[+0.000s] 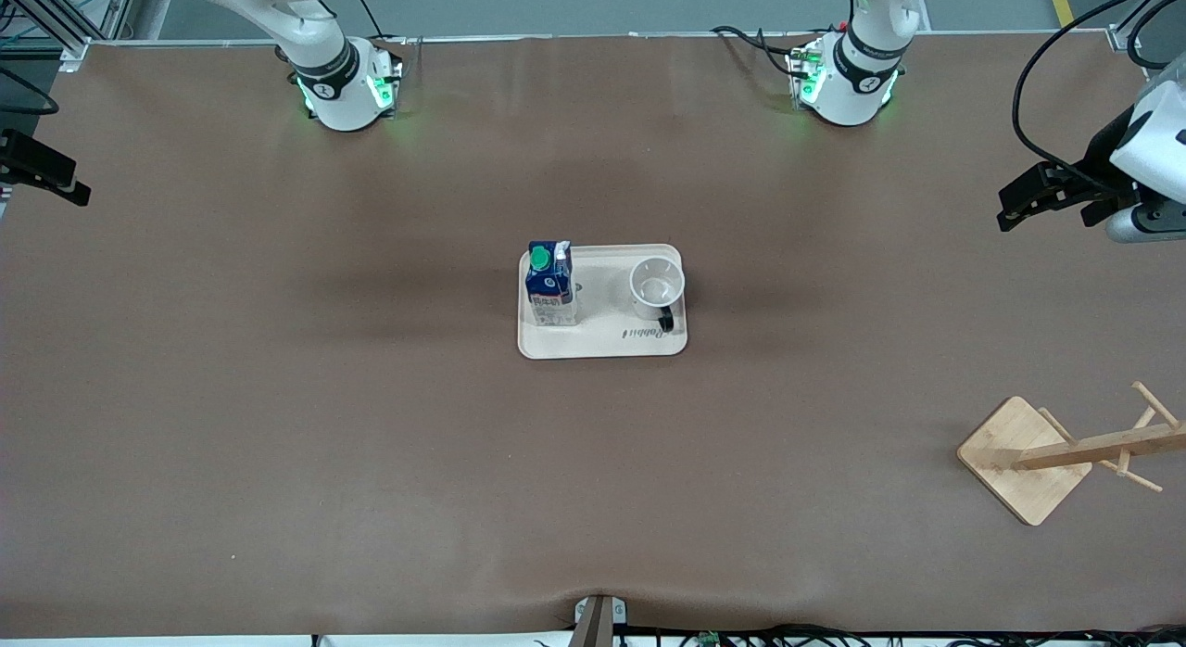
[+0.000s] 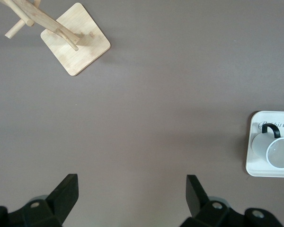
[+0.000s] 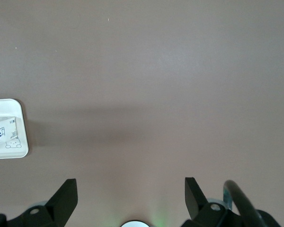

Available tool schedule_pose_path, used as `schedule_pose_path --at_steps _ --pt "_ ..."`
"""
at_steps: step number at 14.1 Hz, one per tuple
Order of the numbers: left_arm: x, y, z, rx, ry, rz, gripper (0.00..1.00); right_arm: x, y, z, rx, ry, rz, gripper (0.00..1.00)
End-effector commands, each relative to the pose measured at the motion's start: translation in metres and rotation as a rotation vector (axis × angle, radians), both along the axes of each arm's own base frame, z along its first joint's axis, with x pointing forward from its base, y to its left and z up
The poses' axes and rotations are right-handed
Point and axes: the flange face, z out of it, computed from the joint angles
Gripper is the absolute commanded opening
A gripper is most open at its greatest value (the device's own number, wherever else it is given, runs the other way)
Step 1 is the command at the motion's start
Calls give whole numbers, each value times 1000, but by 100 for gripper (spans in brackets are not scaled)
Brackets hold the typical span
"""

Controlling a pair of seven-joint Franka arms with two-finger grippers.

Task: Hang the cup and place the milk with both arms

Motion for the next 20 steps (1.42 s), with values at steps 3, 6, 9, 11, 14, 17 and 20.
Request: schedule_pose_path --at_steps 3,6,9,11,14,17,20 --pt "3 0 5 5 -8 1 100 0 -4 4 -8 -5 -9 100" --pt "4 3 4 4 -7 5 100 0 -2 4 -8 -5 -8 100" --pt "8 7 -5 2 10 12 100 0 -3 4 -8 -5 -9 100" --pt "11 6 -11 3 22 10 100 0 -3 4 -8 -5 -9 100" --pt "17 2 -27 2 61 -5 100 0 -4 3 -9 -3 -11 100" --pt "22 -5 -44 -9 101 -9 100 0 -4 3 -9 -3 -11 100" --pt "23 -74 -73 -2 159 2 100 1 -4 3 -10 -2 -11 100"
